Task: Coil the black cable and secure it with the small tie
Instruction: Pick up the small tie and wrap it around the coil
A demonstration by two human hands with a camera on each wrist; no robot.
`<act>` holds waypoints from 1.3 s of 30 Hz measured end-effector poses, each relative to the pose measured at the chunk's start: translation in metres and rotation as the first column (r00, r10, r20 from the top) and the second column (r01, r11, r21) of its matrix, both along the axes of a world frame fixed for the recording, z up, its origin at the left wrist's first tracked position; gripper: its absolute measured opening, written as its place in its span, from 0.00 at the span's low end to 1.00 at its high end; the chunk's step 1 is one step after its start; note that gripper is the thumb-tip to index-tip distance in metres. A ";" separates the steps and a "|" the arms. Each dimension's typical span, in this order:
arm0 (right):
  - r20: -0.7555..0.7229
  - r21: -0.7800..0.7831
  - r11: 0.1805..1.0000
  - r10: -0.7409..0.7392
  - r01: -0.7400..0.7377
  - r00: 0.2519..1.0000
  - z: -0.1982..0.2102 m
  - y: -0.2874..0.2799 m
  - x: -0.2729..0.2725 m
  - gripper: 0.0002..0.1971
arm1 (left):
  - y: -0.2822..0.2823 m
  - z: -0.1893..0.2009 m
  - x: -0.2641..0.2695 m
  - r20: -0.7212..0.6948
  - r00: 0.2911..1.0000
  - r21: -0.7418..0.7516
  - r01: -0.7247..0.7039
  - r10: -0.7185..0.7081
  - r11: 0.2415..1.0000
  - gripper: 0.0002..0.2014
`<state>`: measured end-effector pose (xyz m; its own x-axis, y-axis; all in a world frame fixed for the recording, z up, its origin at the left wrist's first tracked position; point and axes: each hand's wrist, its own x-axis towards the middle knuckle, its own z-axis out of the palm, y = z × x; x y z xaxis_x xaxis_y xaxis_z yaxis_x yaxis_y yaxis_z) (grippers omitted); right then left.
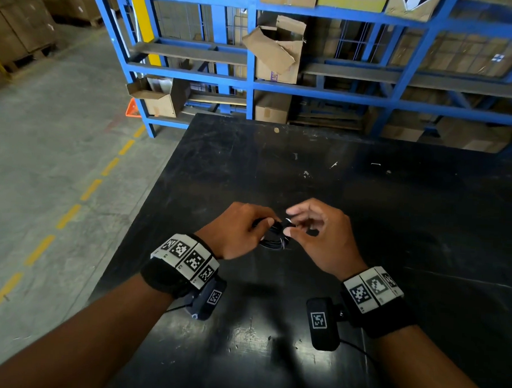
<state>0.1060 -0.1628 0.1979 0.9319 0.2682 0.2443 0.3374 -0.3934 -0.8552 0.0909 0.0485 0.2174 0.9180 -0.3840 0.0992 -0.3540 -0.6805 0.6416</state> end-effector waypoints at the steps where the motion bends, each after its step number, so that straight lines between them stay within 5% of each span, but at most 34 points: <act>1: -0.028 -0.010 1.000 0.014 -0.014 1.000 -0.001 -0.002 0.002 0.15 | 0.001 -0.001 0.002 -0.029 1.000 -0.027 -0.003 0.002 1.000 0.11; 4: -0.103 -0.003 0.999 0.041 -0.042 0.994 -0.005 -0.007 0.005 0.18 | 0.003 -0.008 0.008 -0.131 0.991 -0.202 -0.059 0.032 0.978 0.09; 9: -0.382 0.287 0.949 -0.011 0.131 0.924 -0.013 -0.015 0.002 0.11 | 0.007 -0.027 0.009 -0.333 0.942 -0.532 -0.233 0.052 0.814 0.11; 13: -0.628 0.493 0.788 0.029 0.368 0.778 -0.024 -0.021 -0.001 0.09 | 0.009 -0.049 -0.003 -0.562 0.827 -0.614 -0.425 0.010 0.666 0.09; 20: -0.792 0.475 0.672 0.044 0.568 0.609 -0.052 -0.025 -0.002 0.08 | 0.004 -0.079 -0.010 -0.679 0.732 -0.654 -0.637 0.054 0.408 0.09; 26: -0.767 0.291 0.786 -0.148 0.545 0.624 -0.085 -0.024 0.000 0.07 | 0.007 -0.105 0.000 -0.739 0.646 -0.472 -0.700 0.193 0.536 0.03; 31: -0.741 0.035 0.884 -0.290 0.467 0.605 -0.151 -0.025 0.000 0.05 | 0.006 -0.163 0.004 -0.748 0.565 -0.230 -0.713 0.349 0.663 0.02; 39: -0.740 -0.278 0.891 -0.436 0.358 0.511 -0.232 -0.023 -0.019 0.10 | -0.001 -0.265 -0.014 -0.730 0.488 0.056 -0.656 0.479 0.753 0.05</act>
<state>0.0868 -0.1863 -0.0345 0.7633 -0.1977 -0.6150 -0.6365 -0.3926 -0.6639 0.0771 0.0473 -0.0479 0.7566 0.1949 -0.6242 0.6434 -0.3921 0.6574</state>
